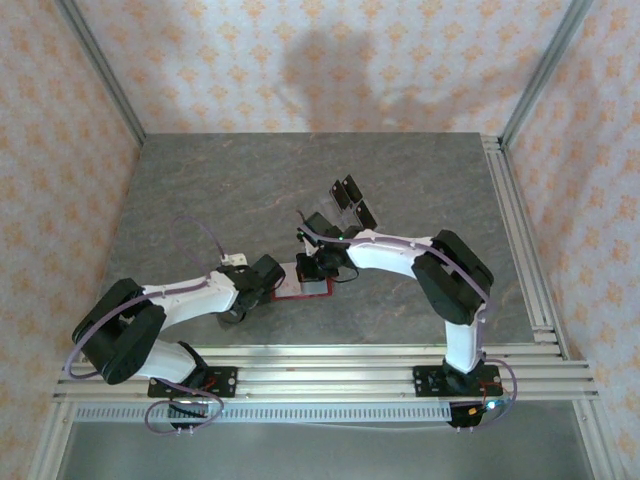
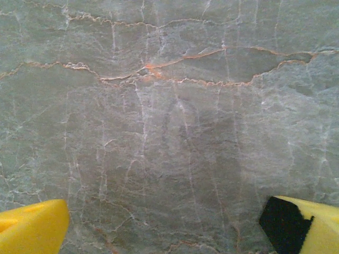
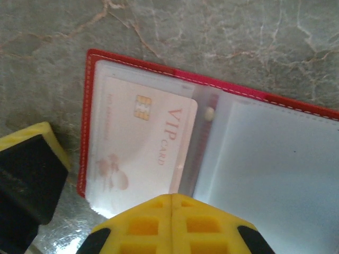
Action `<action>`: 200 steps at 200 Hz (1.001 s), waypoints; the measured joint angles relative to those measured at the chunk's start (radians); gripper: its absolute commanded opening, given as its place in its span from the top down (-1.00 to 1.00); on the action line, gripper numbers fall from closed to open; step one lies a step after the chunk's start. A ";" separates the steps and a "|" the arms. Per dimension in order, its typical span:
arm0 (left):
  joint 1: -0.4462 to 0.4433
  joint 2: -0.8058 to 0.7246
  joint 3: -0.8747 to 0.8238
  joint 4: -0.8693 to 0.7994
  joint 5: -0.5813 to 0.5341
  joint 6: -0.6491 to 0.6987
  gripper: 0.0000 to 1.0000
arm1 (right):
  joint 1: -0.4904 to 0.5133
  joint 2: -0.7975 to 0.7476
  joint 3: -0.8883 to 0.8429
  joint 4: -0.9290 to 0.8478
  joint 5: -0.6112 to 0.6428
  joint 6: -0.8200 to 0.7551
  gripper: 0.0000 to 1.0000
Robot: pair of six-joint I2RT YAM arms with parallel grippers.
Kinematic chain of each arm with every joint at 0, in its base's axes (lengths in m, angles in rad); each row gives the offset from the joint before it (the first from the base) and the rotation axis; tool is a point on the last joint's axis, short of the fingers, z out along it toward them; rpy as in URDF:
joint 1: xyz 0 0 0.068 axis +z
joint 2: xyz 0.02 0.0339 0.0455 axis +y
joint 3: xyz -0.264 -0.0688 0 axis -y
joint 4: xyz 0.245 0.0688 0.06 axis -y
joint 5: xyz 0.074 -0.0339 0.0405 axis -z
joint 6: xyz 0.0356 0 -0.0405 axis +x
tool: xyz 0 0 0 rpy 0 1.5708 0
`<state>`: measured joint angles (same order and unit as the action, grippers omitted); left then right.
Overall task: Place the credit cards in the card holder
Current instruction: Insert the credit card into the card slot.
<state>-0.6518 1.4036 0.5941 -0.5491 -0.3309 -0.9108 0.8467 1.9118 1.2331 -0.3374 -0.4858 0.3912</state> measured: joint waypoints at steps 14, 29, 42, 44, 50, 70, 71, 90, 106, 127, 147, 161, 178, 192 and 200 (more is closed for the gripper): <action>0.000 0.002 0.001 0.000 -0.001 0.003 -1.00 | 0.000 0.008 0.000 -0.001 0.000 0.000 1.00; 0.000 0.004 0.002 0.000 -0.001 0.003 -1.00 | 0.000 0.008 0.000 0.000 0.000 0.000 1.00; 0.000 0.005 0.003 0.000 -0.001 0.003 -1.00 | 0.000 0.009 0.000 0.000 0.000 0.000 1.00; 0.000 0.005 0.003 0.000 -0.001 0.003 -1.00 | 0.000 0.009 0.000 0.000 0.000 0.000 1.00; 0.000 0.005 0.003 0.000 -0.001 0.003 -1.00 | 0.000 0.009 0.000 0.000 0.000 0.000 1.00; 0.000 0.011 0.006 0.000 -0.001 0.003 -1.00 | 0.000 0.011 0.000 0.001 0.000 0.000 1.00; 0.000 0.011 0.006 0.000 -0.001 0.003 -1.00 | 0.000 0.011 0.000 0.001 0.000 0.000 1.00; 0.000 0.013 0.007 -0.001 -0.002 0.003 -1.00 | 0.000 0.015 0.000 0.001 -0.001 0.001 1.00; 0.000 0.013 0.007 -0.001 -0.002 0.003 -1.00 | 0.001 0.019 0.000 0.002 -0.002 0.001 1.00; 0.000 0.013 0.007 -0.001 -0.002 0.004 -1.00 | 0.006 0.030 0.000 0.005 -0.005 0.002 1.00; 0.000 0.015 0.007 0.000 -0.002 0.003 -0.99 | 0.010 0.039 0.002 0.008 -0.009 0.008 1.00; 0.000 0.018 0.009 0.000 -0.002 0.003 -1.00 | 0.013 0.044 0.009 0.011 -0.013 0.010 1.00; 0.000 0.019 0.010 0.000 -0.002 0.003 -1.00 | 0.017 0.047 0.014 0.016 -0.015 0.016 1.00; 0.000 0.019 0.010 0.000 -0.002 0.003 -1.00 | 0.019 0.050 0.018 0.016 -0.016 0.021 1.00; 0.000 0.019 0.010 0.000 -0.001 0.003 -1.00 | 0.019 0.054 0.022 0.016 -0.019 0.026 1.00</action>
<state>-0.6518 1.4231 0.6037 -0.5491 -0.3321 -0.9073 0.8654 1.9656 1.2549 -0.3210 -0.5053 0.4171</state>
